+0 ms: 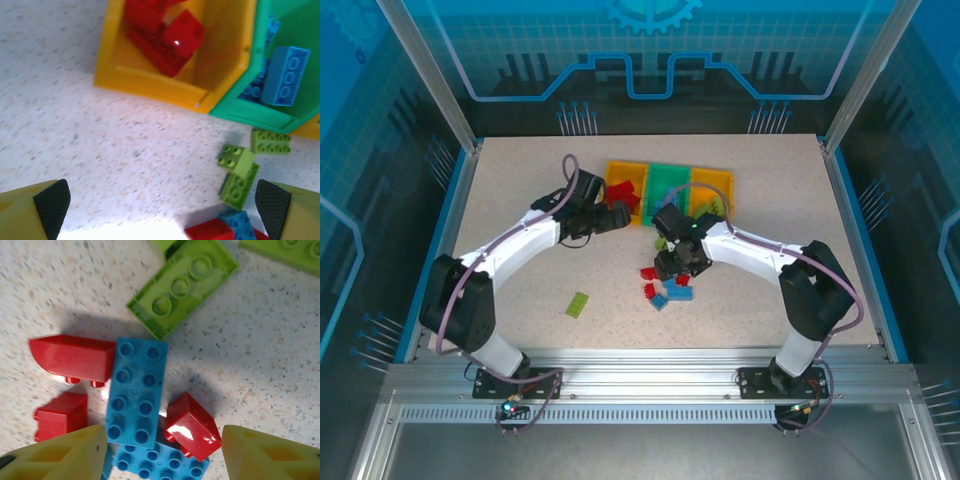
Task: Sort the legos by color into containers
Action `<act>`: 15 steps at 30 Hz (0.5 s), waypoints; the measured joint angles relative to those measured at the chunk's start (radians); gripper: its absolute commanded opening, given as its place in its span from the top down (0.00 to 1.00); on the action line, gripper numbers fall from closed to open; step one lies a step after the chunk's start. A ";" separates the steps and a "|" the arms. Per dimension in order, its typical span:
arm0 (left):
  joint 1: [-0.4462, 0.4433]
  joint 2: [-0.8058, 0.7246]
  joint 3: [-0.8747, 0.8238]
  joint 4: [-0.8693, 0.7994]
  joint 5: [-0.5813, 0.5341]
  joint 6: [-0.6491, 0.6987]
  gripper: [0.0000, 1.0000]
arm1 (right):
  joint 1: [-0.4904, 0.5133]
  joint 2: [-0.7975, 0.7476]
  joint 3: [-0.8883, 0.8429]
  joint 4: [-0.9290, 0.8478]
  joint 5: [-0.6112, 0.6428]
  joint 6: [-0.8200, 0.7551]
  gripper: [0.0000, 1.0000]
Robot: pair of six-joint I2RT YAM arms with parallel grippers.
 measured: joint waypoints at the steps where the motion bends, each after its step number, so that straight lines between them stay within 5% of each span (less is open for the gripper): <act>1: 0.004 -0.018 -0.019 0.000 -0.001 -0.003 0.01 | 0.002 0.011 0.006 -0.009 0.001 -0.007 0.37; 15: 0.037 -0.151 -0.218 0.019 -0.005 -0.049 0.01 | 0.046 0.106 0.064 -0.042 0.001 -0.040 0.38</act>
